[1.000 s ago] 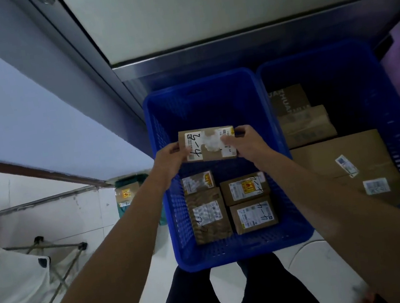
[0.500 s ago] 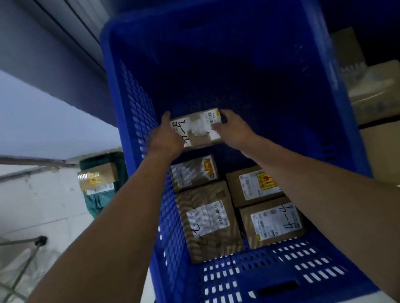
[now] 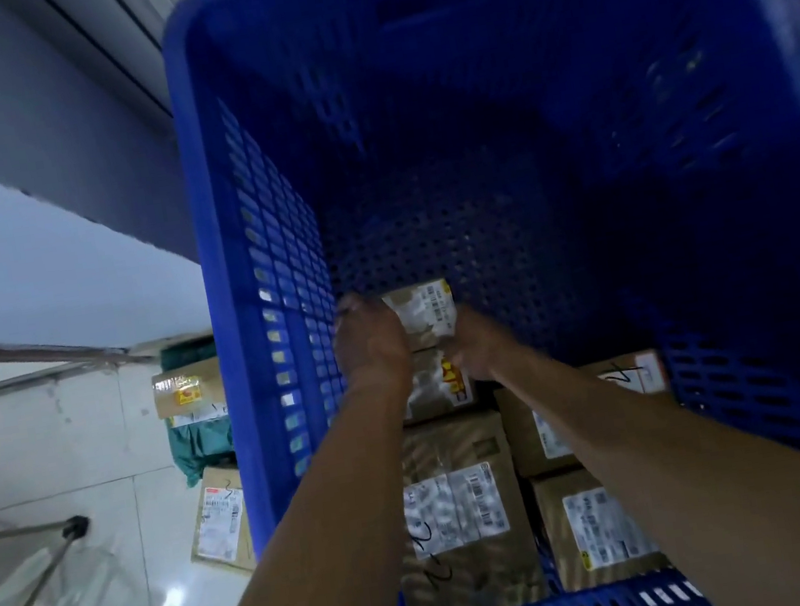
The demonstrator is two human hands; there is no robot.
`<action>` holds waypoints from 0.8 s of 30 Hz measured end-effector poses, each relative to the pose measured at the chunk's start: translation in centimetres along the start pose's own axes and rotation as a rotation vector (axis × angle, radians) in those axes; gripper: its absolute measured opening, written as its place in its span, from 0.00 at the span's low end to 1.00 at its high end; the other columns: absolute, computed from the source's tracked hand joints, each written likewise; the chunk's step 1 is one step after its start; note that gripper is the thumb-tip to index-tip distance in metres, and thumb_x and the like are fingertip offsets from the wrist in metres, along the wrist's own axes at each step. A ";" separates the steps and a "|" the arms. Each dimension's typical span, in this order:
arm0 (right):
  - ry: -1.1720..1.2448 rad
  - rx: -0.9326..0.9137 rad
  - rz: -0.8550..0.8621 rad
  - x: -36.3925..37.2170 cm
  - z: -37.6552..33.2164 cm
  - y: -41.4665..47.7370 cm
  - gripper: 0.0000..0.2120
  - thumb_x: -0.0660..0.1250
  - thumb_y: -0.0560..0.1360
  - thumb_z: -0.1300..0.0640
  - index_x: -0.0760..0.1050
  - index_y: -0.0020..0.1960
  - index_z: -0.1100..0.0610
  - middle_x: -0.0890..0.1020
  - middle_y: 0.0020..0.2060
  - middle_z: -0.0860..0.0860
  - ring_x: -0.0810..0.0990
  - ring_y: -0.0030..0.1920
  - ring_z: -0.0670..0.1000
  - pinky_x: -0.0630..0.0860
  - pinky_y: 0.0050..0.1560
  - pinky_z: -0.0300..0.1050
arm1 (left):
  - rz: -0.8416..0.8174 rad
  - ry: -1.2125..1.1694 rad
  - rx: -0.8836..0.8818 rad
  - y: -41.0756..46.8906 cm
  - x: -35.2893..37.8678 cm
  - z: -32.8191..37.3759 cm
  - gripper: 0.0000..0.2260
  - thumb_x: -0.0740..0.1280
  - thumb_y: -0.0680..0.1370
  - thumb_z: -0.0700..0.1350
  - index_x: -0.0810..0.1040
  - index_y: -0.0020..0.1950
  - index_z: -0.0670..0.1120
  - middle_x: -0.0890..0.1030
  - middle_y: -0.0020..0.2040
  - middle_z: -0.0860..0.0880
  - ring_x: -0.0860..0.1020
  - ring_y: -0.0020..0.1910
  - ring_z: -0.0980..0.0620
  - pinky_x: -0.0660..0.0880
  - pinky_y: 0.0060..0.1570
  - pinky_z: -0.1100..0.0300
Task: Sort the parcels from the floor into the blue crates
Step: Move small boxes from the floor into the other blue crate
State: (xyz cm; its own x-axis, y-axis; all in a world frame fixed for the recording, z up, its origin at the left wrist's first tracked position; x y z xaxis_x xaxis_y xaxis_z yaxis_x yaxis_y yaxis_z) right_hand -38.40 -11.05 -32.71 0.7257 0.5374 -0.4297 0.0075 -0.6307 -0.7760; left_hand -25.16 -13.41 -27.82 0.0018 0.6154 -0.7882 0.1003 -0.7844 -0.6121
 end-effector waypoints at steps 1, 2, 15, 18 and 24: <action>-0.009 0.020 -0.001 -0.2 -0.2 -0.4 0.19 0.63 0.81 0.54 0.68 0.71 0.53 0.78 0.61 0.53 0.79 0.58 0.55 0.77 0.58 0.50 | -0.009 -0.007 -0.002 0.0 -0.1 -0.1 0.23 0.61 0.81 0.35 0.63 0.76 0.35 0.60 0.76 0.33 0.73 0.66 0.38 0.77 0.55 0.51; -0.011 0.045 -0.001 -0.4 -0.2 -0.6 0.19 0.63 0.82 0.54 0.67 0.71 0.54 0.78 0.62 0.54 0.79 0.58 0.56 0.77 0.59 0.51 | -0.019 -0.022 -0.007 -0.1 -0.3 -0.2 0.23 0.61 0.81 0.36 0.63 0.76 0.36 0.60 0.76 0.34 0.73 0.66 0.38 0.77 0.54 0.50; -0.202 0.133 -0.008 -7.1 -4.9 -12.2 0.18 0.60 0.83 0.49 0.69 0.66 0.60 0.77 0.60 0.57 0.77 0.53 0.55 0.77 0.51 0.48 | -0.172 -0.070 0.293 -8.3 -8.6 -0.6 0.23 0.63 0.80 0.38 0.63 0.75 0.40 0.70 0.70 0.37 0.71 0.68 0.40 0.71 0.64 0.50; -0.156 0.088 0.017 -8.5 -7.3 -16.7 0.18 0.57 0.84 0.46 0.72 0.62 0.60 0.79 0.56 0.56 0.78 0.52 0.55 0.77 0.52 0.48 | -0.146 -0.076 0.357 -11.4 -11.6 -1.9 0.23 0.63 0.80 0.39 0.64 0.75 0.40 0.72 0.69 0.37 0.73 0.67 0.40 0.72 0.62 0.49; 0.011 0.024 0.071 -11.0 -11.8 -26.4 0.24 0.56 0.84 0.44 0.72 0.43 0.63 0.72 0.38 0.64 0.76 0.39 0.64 0.66 0.37 0.48 | -0.079 -0.152 0.393 -17.9 -18.5 -6.1 0.19 0.62 0.79 0.37 0.71 0.70 0.41 0.79 0.61 0.38 0.78 0.58 0.37 0.75 0.50 0.49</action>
State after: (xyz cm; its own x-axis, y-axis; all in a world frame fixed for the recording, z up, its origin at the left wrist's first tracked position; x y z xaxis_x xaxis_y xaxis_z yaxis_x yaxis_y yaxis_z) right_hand -38.44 -6.97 -2.06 0.7313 0.4856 -0.4790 -0.0604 -0.6533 -0.7547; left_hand -20.90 -10.23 -1.90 -0.1399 0.6796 -0.7202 -0.2928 -0.7232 -0.6256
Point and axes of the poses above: each hand's wrist, its own y-axis towards the middle knuckle, its own x-axis out of the palm, z = x × y, the point moved 2 cm from there along y, towards the middle knuckle
